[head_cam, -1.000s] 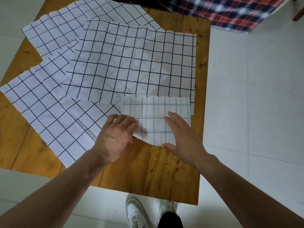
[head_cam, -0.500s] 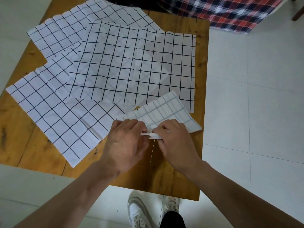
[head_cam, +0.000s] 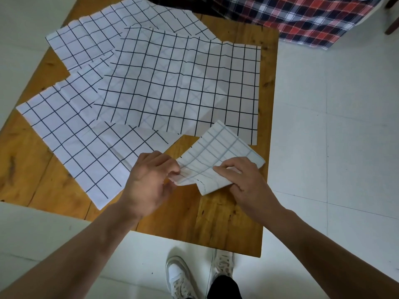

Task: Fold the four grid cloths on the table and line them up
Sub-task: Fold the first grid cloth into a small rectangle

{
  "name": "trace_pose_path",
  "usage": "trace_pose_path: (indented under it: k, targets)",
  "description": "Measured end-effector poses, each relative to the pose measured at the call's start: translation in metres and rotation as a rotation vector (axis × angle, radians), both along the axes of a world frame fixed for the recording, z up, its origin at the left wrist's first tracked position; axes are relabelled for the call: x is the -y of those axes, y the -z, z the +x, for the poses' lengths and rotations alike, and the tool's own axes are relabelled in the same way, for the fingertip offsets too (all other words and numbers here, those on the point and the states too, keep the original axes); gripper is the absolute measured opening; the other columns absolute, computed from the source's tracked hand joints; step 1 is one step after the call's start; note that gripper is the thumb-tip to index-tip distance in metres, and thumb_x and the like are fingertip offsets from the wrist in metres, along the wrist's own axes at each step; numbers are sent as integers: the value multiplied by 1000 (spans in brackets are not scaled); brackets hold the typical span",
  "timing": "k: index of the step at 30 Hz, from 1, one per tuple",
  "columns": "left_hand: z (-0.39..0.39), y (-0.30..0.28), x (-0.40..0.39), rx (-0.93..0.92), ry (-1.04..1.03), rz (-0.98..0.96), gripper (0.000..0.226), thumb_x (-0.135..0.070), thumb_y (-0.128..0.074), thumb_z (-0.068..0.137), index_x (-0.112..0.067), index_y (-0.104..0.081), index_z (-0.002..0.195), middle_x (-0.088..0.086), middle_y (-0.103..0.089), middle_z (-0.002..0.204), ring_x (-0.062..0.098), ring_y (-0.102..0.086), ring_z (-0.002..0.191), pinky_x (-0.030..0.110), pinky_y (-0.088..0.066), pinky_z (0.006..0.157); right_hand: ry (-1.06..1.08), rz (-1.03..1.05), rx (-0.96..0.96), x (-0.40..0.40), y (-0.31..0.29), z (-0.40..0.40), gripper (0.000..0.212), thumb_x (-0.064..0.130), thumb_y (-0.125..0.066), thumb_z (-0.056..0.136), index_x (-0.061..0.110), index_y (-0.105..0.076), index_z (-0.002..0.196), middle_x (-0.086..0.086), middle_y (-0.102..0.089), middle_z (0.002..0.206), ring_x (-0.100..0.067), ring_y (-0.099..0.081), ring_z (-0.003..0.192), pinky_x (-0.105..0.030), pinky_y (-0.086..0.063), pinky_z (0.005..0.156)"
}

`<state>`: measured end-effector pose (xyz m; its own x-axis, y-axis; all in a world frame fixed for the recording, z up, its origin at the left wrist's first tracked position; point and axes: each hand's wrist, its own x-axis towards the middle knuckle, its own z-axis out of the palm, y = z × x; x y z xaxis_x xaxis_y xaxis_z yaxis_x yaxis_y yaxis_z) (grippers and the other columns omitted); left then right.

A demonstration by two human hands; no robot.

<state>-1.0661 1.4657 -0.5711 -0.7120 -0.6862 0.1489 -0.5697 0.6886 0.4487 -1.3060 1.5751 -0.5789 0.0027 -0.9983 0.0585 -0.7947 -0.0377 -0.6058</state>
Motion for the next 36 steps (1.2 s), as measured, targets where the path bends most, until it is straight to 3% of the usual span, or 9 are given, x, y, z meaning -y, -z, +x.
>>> trace_pose_path:
  k: [6,12,17,21,24,26,29,33,36]
  targets:
    - [9,-16,-25,-5,33,-166,9,-6,-62,70,-13,-60,74,-3,-59,72,22,-55,66,32,-41,68,-83,-148,-207,-3,8,-6,41,23,-38,95,14,-64,125,-11,-59,123,-26,-46,119,-42,-41,96]
    - [4,-14,-57,39,87,-109,17,-3,-56,63,-14,-58,76,-3,-56,72,21,-51,64,27,-33,69,-32,-72,-250,-15,20,-11,42,21,-72,85,12,-63,124,-11,-61,118,-31,-55,111,-49,-50,89]
    - [-4,-6,-69,-26,77,-59,17,-1,-57,67,-15,-56,76,-3,-54,73,21,-48,65,33,-43,62,-61,-9,-228,-27,25,-17,49,22,-85,71,12,-67,116,-8,-66,115,-29,-61,105,-43,-55,85]
    - [7,0,-71,-52,146,42,27,2,-69,63,-17,-60,80,-8,-59,84,15,-51,77,28,-40,69,-47,-7,-178,-29,30,-19,48,10,-86,68,9,-69,113,-10,-68,115,-30,-64,104,-41,-53,89]
    - [23,12,-67,-8,155,181,44,-10,-78,65,-18,-68,107,-12,-63,113,11,-58,106,29,-46,83,-41,-3,-167,-29,31,-19,48,8,-86,67,8,-70,113,-11,-69,113,-31,-65,102,-41,-53,88]
    - [29,19,-60,-17,117,214,39,-23,-69,79,-18,-67,118,-11,-63,124,10,-56,118,28,-47,92,-48,12,-170,-28,32,-20,49,10,-86,67,8,-70,114,-10,-69,114,-32,-65,103,-44,-54,88]
    - [30,27,-54,-33,47,210,37,-41,-67,87,-17,-68,115,-8,-65,124,10,-58,118,25,-45,97,-49,29,-163,-28,33,-21,51,9,-87,66,9,-70,115,-9,-69,116,-32,-65,104,-44,-54,87]
    - [26,33,-53,-45,4,160,17,-25,-70,87,-17,-71,102,-7,-66,119,14,-60,110,29,-48,91,-35,25,-146,-29,33,-22,50,9,-87,68,9,-70,115,-9,-69,115,-31,-65,103,-44,-55,87]
    - [23,32,-51,-68,-46,193,21,-28,-67,80,-16,-69,97,-8,-67,114,15,-60,106,32,-48,89,-13,-3,-140,-28,32,-22,37,16,-76,76,7,-71,112,-10,-71,112,-31,-67,101,-43,-51,89]
